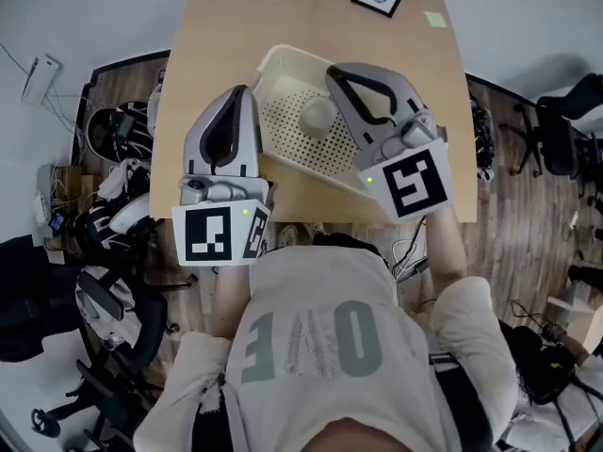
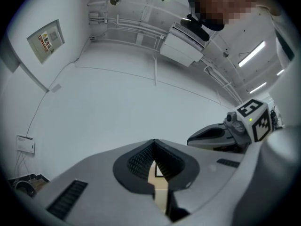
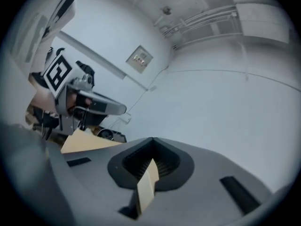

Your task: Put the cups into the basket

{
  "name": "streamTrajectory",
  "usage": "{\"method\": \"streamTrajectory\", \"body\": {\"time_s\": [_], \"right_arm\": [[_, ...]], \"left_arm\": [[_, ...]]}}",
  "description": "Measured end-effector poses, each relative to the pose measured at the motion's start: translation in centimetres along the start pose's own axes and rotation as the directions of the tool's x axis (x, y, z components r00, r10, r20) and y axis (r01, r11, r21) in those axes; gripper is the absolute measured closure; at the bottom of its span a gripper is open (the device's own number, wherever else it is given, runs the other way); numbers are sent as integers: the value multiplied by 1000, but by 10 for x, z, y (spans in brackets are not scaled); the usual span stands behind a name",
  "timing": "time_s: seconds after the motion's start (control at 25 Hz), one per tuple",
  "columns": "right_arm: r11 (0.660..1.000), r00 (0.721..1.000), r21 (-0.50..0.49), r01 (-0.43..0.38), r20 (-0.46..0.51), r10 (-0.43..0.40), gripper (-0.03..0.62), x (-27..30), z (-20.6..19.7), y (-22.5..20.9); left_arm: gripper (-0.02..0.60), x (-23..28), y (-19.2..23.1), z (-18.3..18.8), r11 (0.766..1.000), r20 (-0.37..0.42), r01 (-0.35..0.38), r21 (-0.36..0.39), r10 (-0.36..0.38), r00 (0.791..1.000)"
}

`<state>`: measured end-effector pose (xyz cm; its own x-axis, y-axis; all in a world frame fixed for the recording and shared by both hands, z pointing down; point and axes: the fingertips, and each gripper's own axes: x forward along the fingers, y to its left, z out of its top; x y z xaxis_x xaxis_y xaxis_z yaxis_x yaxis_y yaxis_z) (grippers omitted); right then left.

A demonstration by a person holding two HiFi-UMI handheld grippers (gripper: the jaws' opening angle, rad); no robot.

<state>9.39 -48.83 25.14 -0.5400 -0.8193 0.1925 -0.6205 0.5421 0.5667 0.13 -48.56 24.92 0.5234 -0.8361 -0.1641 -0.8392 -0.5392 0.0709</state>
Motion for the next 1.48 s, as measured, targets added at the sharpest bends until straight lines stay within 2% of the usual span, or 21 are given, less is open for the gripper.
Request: {"method": "streamTrajectory", "body": {"time_s": [0.08,0.12,0.2,0.32,0.4,0.52,0.72,1.48], "right_arm": [[979,988,162,121,72,-134,597,-24,13,-21],[955,975,242,173,93,-200,597,-36,18,-30],[905,943,337,260,111,-312,597,-61,21,-46],[844,889,389,369,116,-442,597,-95,18,-57],[803,862,431,411,104,-497,597,-111,14,-53],[766,848,483,424,84,-523,597,-122,7,-38],[771,862,491,406,75,-502,597,-124,3,-22],[791,871,458,405,69,-486,597,-123,2,-19]], "left_arm": [[574,3,-10,9,1000,16,28,9,-28,999],[574,4,-15,13,999,23,42,15,-42,999],[574,5,-25,22,997,36,69,30,-70,997],[574,5,-40,33,992,60,104,67,-108,992],[574,4,-48,36,990,66,123,74,-128,990],[574,3,-55,36,987,64,141,76,-146,987],[574,2,-61,35,986,66,153,69,-158,985],[574,-2,-60,32,988,59,147,48,-150,987]]}}
